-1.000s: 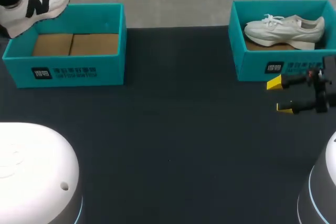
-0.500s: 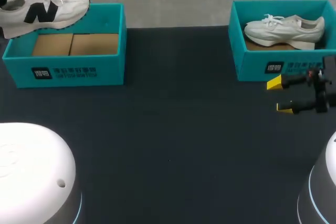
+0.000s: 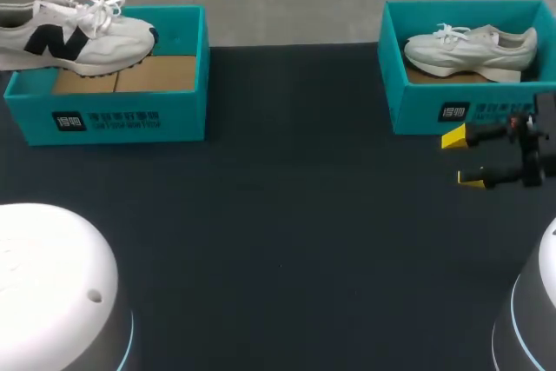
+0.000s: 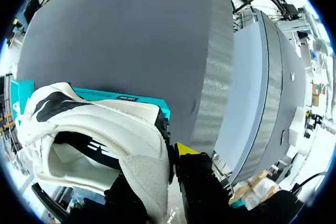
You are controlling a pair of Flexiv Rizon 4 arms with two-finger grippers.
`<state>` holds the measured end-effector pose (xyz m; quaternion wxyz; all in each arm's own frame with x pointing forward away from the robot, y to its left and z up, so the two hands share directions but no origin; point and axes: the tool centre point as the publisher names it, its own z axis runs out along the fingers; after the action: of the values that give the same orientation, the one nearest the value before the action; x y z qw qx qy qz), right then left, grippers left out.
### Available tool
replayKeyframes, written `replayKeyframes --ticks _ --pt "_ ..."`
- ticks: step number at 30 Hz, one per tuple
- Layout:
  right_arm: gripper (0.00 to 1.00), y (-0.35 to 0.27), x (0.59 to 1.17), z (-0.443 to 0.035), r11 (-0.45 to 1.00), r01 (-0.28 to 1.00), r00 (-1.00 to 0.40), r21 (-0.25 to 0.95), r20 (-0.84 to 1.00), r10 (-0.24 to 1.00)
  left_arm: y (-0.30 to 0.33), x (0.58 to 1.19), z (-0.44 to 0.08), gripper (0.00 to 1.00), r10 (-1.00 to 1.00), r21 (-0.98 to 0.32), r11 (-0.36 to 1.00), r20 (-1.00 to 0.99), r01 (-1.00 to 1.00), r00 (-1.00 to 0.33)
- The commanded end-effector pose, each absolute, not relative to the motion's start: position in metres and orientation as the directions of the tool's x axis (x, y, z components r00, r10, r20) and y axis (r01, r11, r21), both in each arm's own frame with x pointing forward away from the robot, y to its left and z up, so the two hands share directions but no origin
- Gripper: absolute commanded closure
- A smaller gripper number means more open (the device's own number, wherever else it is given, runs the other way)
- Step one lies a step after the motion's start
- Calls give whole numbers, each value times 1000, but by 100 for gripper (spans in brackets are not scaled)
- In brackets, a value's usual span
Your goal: Take the shoe out of the shoebox, open the shoe tongue, remove and reinsert the insole, then place the shoe into the shoebox
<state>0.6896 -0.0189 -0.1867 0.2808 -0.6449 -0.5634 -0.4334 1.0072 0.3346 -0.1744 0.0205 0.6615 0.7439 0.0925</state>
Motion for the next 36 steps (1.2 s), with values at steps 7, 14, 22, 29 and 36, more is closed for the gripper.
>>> replayKeyframes --ticks 7,14,22,29,36 --pt "0 -18 688 -187 -210 969 -9 127 875 485 337 1009 -176 100 984 200 154 54 967 -168" --pt "0 -18 688 -187 -210 969 -9 127 875 485 330 1024 -190 100 981 200 164 69 966 -181" --pt "0 -18 688 -187 -210 969 -9 127 875 485 328 1050 -213 100 984 208 153 54 966 -167" --pt "0 -18 688 -187 -210 969 -9 127 875 485 325 1067 -231 100 984 206 163 32 965 -173" --pt "0 -18 688 -187 -210 969 -9 127 875 485 321 1069 -253 100 988 178 146 31 973 -154"
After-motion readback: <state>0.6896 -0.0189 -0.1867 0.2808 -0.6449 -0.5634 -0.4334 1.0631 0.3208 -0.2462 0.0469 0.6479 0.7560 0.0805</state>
